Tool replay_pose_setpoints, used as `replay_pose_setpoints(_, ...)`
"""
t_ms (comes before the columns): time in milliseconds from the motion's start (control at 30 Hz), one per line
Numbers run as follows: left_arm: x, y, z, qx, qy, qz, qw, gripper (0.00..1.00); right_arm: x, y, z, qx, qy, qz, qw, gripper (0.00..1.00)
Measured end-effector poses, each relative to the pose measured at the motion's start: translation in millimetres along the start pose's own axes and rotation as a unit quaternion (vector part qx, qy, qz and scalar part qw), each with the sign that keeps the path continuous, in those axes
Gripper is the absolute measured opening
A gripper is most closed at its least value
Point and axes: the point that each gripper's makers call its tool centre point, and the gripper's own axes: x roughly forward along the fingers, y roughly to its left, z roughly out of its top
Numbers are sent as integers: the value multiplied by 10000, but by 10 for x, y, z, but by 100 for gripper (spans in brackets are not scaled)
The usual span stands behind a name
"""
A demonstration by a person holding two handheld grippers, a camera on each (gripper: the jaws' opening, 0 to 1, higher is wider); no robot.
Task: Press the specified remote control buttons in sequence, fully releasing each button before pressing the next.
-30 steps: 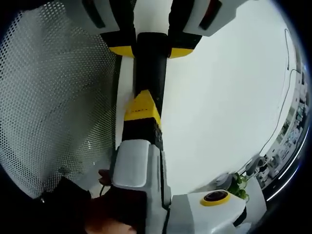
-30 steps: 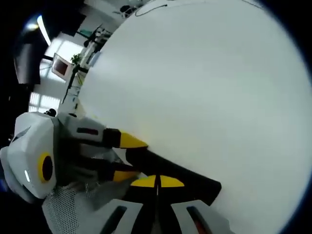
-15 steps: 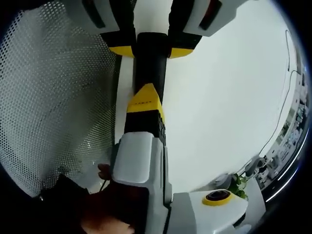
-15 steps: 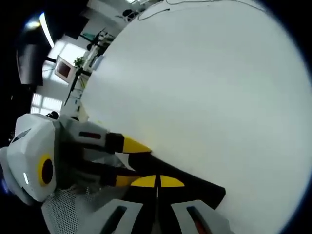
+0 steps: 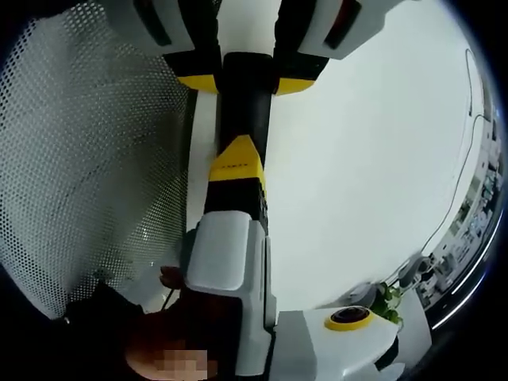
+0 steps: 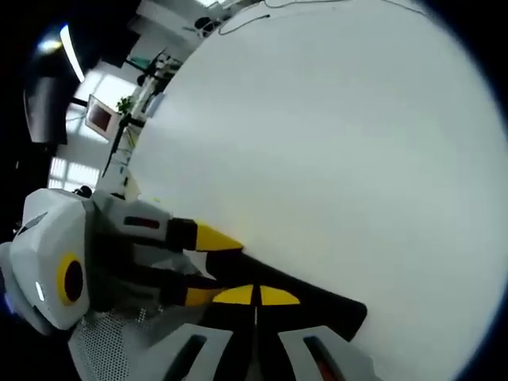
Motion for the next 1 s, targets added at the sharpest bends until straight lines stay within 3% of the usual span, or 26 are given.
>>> replay_pose_setpoints(1000, 6, 1, 1, 10, -46, 9, 10000, 25, 50, 80, 19, -131, -67, 134, 9998, 0)
